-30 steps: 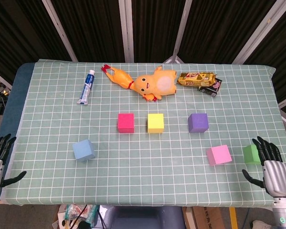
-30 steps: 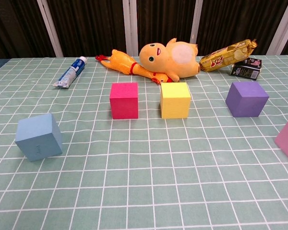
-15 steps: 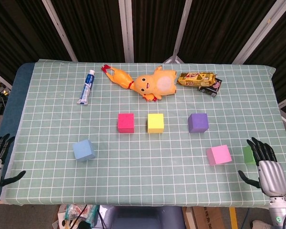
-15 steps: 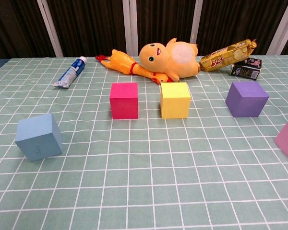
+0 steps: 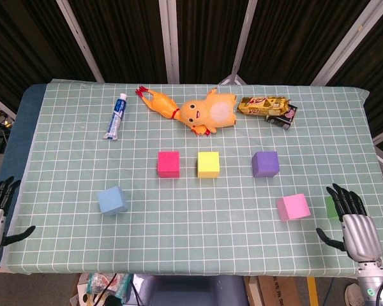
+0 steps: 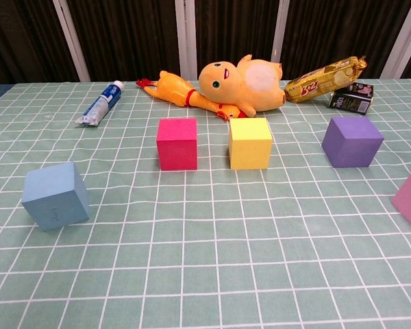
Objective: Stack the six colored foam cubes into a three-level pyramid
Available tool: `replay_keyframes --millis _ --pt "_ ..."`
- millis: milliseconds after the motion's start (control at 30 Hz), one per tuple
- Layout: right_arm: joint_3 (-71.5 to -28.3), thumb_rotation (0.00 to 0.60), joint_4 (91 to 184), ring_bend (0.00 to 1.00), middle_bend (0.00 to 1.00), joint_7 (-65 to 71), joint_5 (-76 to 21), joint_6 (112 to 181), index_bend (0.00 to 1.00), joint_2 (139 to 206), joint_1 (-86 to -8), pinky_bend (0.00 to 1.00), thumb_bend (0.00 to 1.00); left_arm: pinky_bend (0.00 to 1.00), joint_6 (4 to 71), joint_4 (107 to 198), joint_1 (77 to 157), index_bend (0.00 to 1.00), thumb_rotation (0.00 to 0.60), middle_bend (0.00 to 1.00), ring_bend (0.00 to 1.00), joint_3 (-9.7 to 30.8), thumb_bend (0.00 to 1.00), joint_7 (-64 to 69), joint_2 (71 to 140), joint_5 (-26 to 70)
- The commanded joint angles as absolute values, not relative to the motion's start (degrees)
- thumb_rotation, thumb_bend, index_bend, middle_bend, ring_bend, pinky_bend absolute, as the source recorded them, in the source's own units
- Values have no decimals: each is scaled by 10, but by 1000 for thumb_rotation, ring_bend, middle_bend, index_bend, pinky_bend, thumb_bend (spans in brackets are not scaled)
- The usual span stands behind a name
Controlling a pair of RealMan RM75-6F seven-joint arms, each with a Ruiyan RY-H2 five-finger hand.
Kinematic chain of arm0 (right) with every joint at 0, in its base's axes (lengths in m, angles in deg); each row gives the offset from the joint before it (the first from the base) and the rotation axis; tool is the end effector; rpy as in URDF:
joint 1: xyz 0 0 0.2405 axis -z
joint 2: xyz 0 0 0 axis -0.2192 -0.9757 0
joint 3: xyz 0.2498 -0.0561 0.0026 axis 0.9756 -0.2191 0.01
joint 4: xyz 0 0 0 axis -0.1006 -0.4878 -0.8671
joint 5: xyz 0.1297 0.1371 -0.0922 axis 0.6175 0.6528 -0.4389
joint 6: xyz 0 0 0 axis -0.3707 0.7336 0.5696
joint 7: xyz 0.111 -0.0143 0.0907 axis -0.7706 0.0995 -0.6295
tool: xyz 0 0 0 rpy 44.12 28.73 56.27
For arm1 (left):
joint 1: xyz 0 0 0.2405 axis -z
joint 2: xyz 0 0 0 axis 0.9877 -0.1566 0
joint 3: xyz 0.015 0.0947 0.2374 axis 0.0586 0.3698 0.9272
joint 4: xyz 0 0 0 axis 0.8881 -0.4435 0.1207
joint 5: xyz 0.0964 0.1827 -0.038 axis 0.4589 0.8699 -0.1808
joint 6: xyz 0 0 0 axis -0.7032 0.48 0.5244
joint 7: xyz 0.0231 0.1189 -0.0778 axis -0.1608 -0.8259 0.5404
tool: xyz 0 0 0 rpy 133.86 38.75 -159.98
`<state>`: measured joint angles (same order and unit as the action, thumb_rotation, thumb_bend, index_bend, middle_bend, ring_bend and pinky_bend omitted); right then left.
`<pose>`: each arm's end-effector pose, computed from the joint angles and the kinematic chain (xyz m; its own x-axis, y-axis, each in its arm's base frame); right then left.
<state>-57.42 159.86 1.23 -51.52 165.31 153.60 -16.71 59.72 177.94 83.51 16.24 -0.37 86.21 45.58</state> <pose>-0.2967 -0.1747 0.1456 0.2653 -0.0527 0.9627 -0.9642 -0.0169 0.2648 -0.2982 0.1660 0.1538 0.3567 -0.0001 0.9342 0.9334 0.0412 -0.3564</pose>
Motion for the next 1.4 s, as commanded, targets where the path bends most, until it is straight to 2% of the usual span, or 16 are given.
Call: replay_keyframes --millis 33,167,300,700,1000,1167,1400 --pt "-573 600 1592 0 0 17 -521 1658 0 1539 -168 0 274 16 597 1790 838 0 600 0 0 157 48 -13 864 449" --pt "-572 600 1582 0 0 25 -530 1667 0 1545 -169 0 274 16 574 1827 851 0 600 0 0 146 48 -38 858 422" --pt "-572 600 1580 0 0 27 -527 1664 0 1550 -170 0 273 18 535 1878 887 0 600 12 0 114 48 -83 853 379" --pt "-568 600 1588 0 0 21 -508 1650 0 1548 -175 0 274 18 415 1963 1057 0 600 66 0 10 71 -282 884 175" --pt "-567 600 1591 0 0 6 -503 1649 0 1545 -174 0 274 20 394 1940 1179 0 600 123 0 -36 71 -388 941 9" --pt "-566 600 1593 0 0 -4 -501 1648 0 1542 -175 0 274 38 377 1882 1259 0 600 171 1 -61 93 -432 985 -102" --pt "-566 600 1595 0 0 -12 -496 1644 0 1539 -175 0 274 38 374 1817 1347 0 600 188 1 -63 100 -485 1031 -193"
